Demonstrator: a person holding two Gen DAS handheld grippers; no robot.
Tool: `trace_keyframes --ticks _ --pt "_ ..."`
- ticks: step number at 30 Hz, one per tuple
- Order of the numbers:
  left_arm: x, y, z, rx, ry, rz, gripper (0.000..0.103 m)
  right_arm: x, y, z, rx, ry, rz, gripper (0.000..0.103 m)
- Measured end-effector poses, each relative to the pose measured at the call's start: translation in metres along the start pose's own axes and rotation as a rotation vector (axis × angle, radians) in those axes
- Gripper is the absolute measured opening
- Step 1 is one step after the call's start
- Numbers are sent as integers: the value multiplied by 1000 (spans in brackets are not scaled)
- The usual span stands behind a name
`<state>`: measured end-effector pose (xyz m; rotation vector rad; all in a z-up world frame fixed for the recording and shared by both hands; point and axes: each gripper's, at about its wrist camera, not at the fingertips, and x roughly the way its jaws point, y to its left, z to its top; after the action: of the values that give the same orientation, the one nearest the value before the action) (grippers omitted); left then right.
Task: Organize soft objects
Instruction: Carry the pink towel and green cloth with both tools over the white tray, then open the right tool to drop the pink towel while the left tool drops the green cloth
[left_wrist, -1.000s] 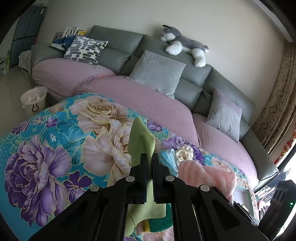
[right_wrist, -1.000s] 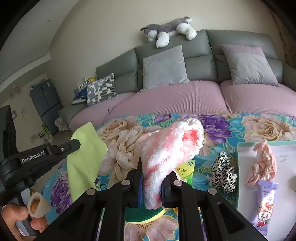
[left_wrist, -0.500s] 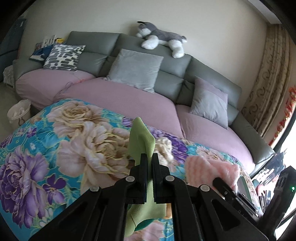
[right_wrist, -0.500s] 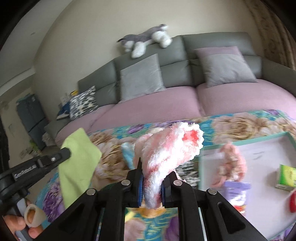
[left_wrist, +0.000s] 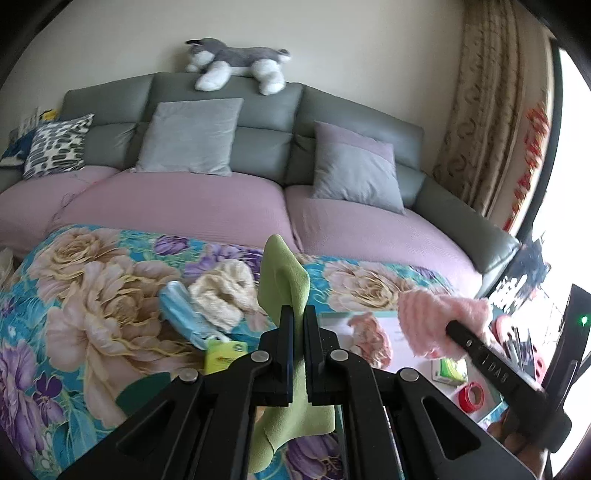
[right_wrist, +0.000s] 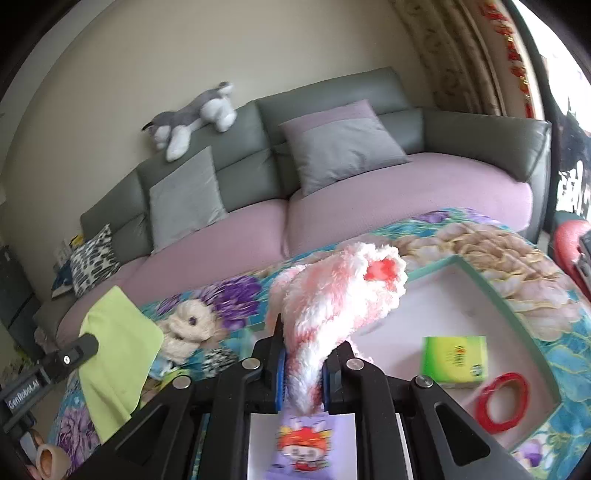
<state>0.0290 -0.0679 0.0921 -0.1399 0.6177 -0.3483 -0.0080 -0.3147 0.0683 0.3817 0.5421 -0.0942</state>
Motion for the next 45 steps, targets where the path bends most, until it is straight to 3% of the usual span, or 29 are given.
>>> trace_keyframes --ticks 11,31,42,45 --pt "21 -40 2 86 64 -40 4 -5 -66 11 85 -4 -156 14" --pt "80 -132 -9 250 88 -194 4 2 -84 8 97 8 -235 17" --pt "130 -135 -45 230 259 -207 5 20 -90 1 100 88 -256 18" --pt "135 -132 -52 216 293 -197 4 24 -91 -1 102 116 -265 23"
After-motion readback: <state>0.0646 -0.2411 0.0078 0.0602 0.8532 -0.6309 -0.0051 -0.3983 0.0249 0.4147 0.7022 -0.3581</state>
